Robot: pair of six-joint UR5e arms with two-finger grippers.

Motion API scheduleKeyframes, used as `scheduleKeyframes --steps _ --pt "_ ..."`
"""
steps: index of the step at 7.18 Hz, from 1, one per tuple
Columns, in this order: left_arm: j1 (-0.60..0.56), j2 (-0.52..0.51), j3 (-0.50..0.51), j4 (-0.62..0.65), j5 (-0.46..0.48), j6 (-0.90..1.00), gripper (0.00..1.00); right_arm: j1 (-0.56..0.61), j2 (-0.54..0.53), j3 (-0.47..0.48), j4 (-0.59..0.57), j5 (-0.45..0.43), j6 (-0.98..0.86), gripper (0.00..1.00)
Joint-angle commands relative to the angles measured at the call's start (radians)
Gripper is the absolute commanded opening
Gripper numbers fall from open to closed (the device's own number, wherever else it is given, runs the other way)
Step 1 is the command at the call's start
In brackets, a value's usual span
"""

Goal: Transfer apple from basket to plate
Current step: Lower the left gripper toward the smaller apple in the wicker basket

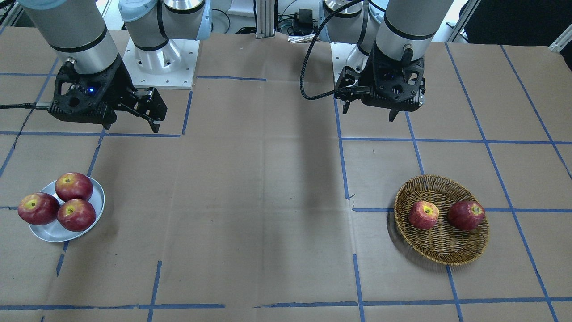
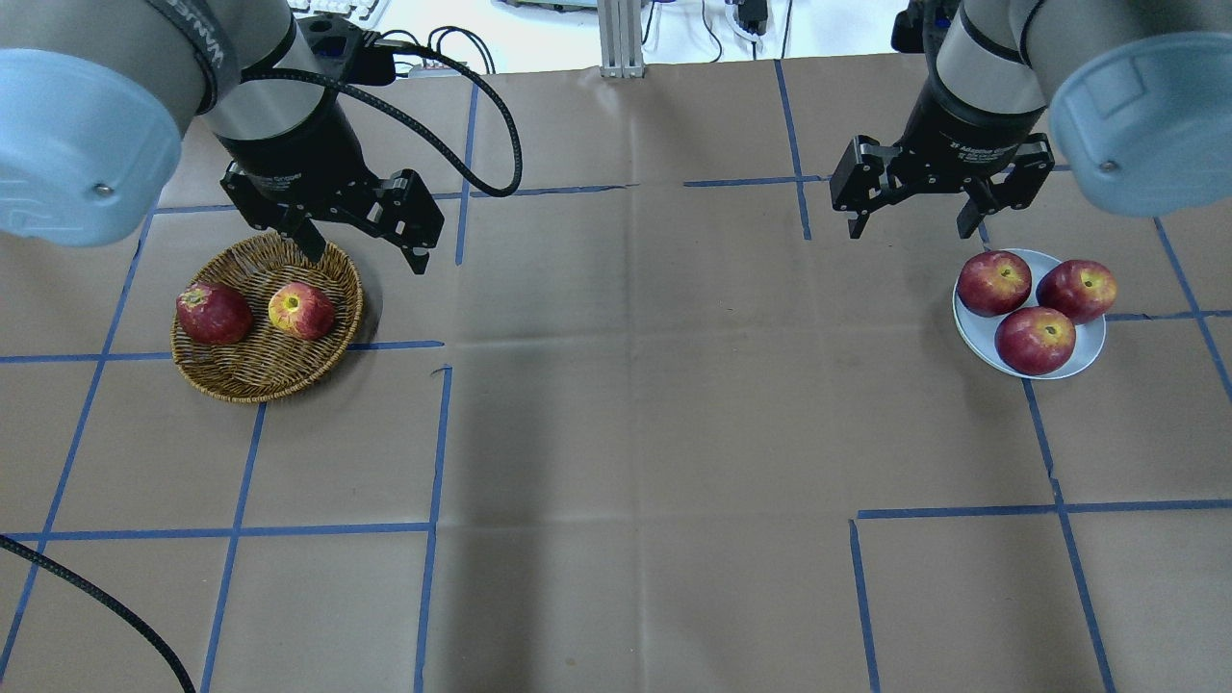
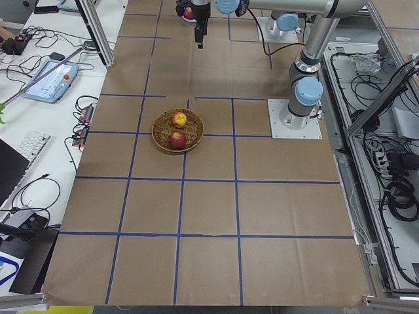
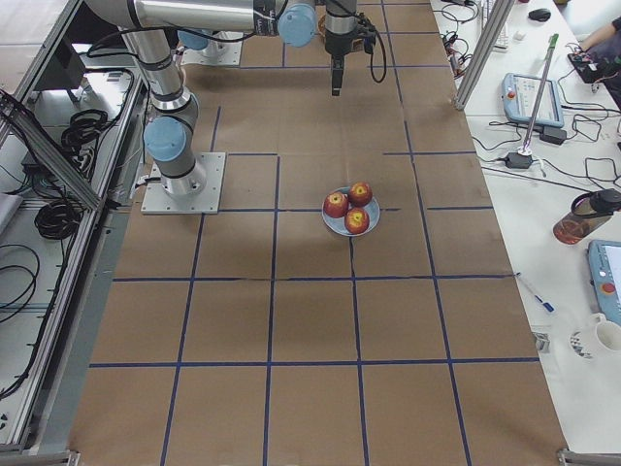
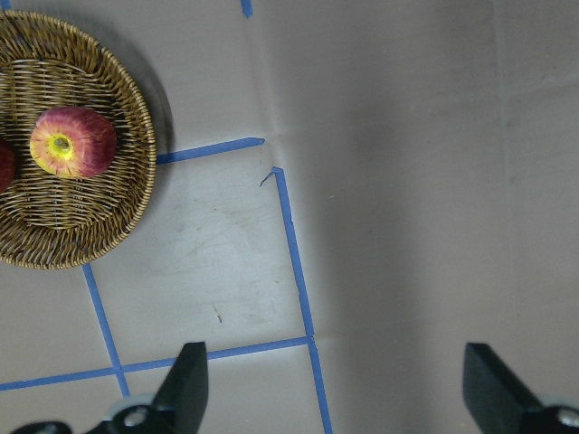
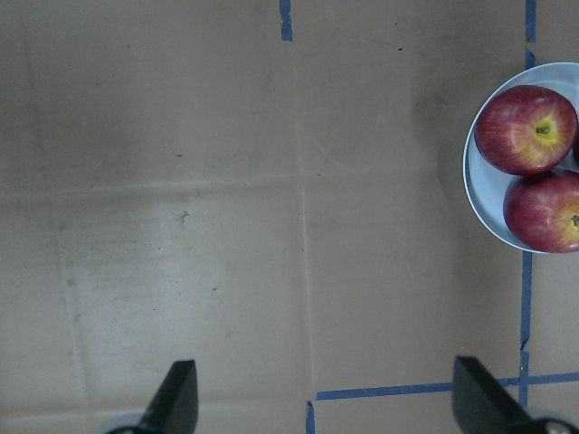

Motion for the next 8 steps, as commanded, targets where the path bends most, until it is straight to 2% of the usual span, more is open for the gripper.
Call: scheduleKeyframes --steps 1,8 --pt "0.0 -0.001 0.0 0.0 0.0 -0.001 1.0 0.0 0.0 0.0 -0.001 0.0 0.0 1.0" --pt "0.003 -0.021 -0.014 -0.003 0.002 -0.001 1.0 0.0 -0.001 0.0 0.001 0.0 0.0 1.0"
